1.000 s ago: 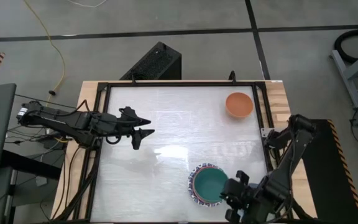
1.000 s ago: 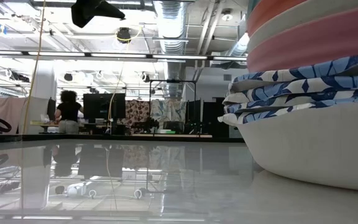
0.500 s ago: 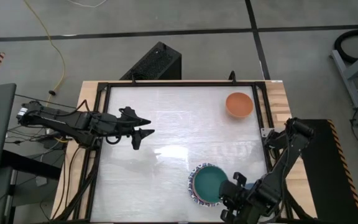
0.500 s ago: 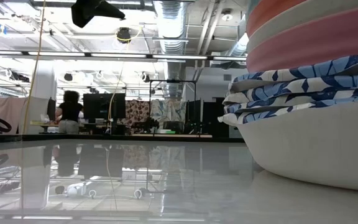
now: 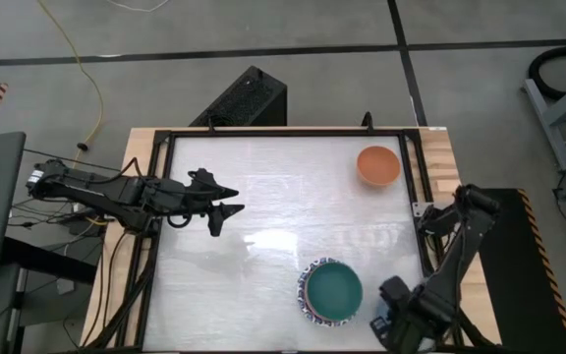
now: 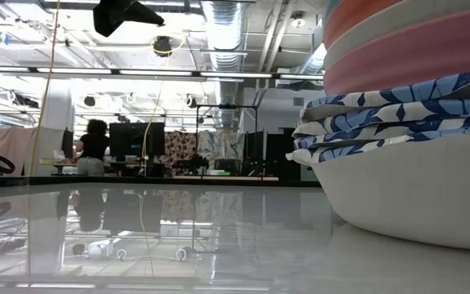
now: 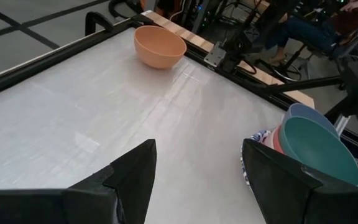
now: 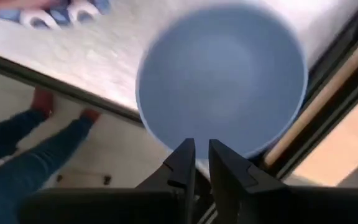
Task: Nest bowls inside each other
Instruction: Stack the blue bowl on top of the green bowl
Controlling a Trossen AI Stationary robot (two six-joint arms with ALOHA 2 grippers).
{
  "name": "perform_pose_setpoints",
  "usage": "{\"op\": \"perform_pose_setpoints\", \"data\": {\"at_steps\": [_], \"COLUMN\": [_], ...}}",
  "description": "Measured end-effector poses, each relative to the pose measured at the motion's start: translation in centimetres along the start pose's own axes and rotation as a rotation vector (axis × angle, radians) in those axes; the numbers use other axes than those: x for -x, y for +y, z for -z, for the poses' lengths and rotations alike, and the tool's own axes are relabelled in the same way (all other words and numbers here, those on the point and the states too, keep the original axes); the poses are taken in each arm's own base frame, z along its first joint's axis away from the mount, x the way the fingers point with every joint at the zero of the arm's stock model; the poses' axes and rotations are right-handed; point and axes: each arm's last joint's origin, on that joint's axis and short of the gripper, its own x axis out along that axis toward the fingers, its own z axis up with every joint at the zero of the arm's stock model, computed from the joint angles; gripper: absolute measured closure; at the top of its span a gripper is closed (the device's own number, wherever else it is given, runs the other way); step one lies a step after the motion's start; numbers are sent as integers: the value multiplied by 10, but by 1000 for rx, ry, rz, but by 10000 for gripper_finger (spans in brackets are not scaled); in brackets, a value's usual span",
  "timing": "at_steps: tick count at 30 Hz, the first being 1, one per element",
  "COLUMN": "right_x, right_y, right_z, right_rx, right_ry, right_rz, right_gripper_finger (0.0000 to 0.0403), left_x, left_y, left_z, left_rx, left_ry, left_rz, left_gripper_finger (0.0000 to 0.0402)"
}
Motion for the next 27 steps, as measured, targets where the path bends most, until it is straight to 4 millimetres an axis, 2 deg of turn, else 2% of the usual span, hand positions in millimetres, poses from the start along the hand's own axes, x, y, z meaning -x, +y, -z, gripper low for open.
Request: {"op": "perform_pose_setpoints", "data": {"at_steps": [2,7,10,14,17,19,23,27], "right_x": [-4,-24,-35,-44,-45,-45,-55,-66], "right_y": [-2,-5,-3,4,7,6,7,14], "right_z": [7,16,16,24,32,35,35,37], "right_rx": [-43,-27,-24,59,93,98,118,244], "right_ry": [-3,43,65,85,18,3,-24,-51], "right_rz": [-17,18,4,-124,-252,-264,-221,-227], "right_gripper_finger": [335,320,290,234,196,178,168,169], "left_x": [0,0,0,0,0,0,0,0], "left_y": [0,0,0,1,1,2,2,2], "left_z": [0,0,0,2,3,4,4,4], "left_rx": [-3,-12,-14,-24,-29,-32,-33,-61], "left_ry": [0,1,5,31,39,39,38,40], "left_rz": [0,-1,4,8,-1,-13,-18,-15], "left_gripper_finger": [173,173,173,172,172,172,172,172]}}
